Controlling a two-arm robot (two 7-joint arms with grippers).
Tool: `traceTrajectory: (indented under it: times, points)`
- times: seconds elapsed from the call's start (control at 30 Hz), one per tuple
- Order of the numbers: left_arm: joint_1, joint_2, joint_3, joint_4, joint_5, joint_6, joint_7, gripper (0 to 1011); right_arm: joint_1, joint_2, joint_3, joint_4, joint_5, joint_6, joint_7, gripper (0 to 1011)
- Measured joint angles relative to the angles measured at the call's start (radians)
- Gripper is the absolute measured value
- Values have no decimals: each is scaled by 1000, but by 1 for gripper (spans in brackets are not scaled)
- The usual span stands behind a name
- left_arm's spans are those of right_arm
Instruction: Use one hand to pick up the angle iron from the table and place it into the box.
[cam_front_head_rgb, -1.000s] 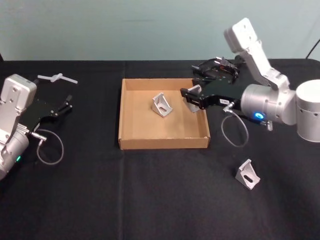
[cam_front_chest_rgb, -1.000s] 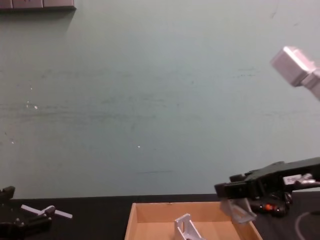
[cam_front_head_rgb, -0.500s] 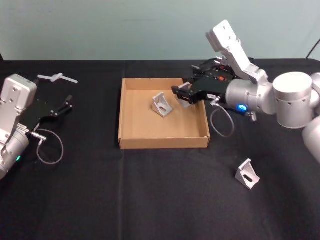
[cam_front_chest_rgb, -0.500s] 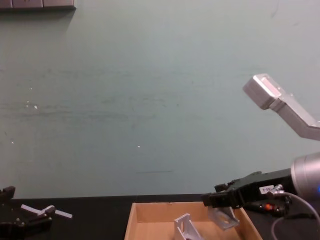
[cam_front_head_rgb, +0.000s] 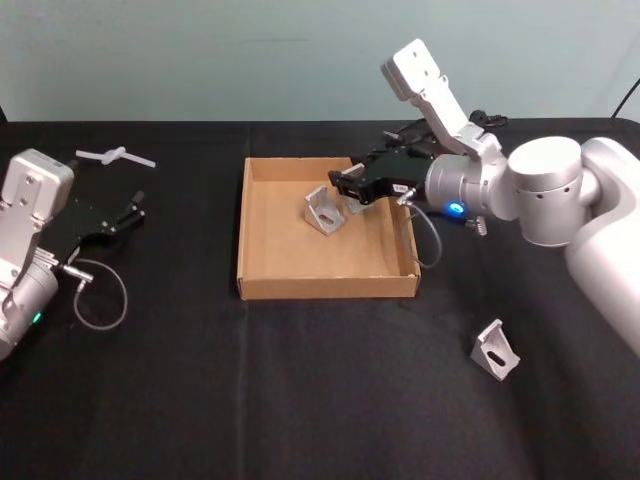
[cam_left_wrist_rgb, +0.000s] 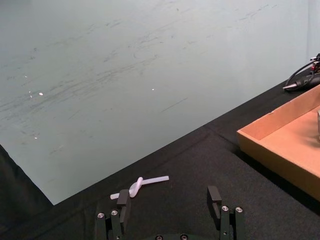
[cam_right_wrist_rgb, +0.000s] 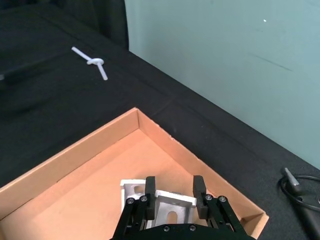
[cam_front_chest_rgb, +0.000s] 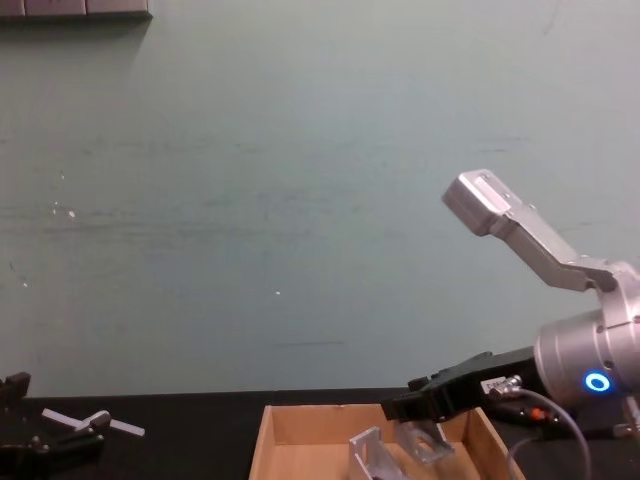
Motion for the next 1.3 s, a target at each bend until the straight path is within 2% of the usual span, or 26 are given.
traceTrajectory:
  times: [0.2, 0.4, 0.5, 0.53, 0.6, 0.63, 0.8, 0.97, 1.1, 1.3]
  points:
    - [0, 0, 0, 0, 0, 0, 0, 1005, 14, -26, 7, 39, -15, 3, -14, 448]
    - [0, 0, 0, 0, 0, 0, 0, 1005, 13, -24, 7, 37, -15, 3, -14, 450]
    - [0, 0, 0, 0, 0, 0, 0, 1005, 12, -23, 7, 35, -14, 4, -14, 484]
    - [0, 0, 0, 0, 0, 0, 0, 1005, 12, -23, 7, 34, -14, 4, -14, 542]
    - [0, 0, 0, 0, 0, 0, 0, 1005, 12, -22, 7, 34, -14, 4, -14, 574]
    - [0, 0, 0, 0, 0, 0, 0, 1005, 12, -22, 6, 33, -14, 4, -14, 643]
    - [0, 0, 0, 0, 0, 0, 0, 1005, 12, -21, 6, 32, -14, 4, -14, 768]
    - [0, 0, 0, 0, 0, 0, 0, 1005, 11, -21, 5, 31, -13, 4, -13, 934]
    - [0, 0, 0, 0, 0, 0, 0, 1005, 11, -21, 5, 31, -13, 4, -13, 1004]
    - [0, 0, 0, 0, 0, 0, 0, 1005, 10, -20, 5, 30, -12, 4, -13, 1004]
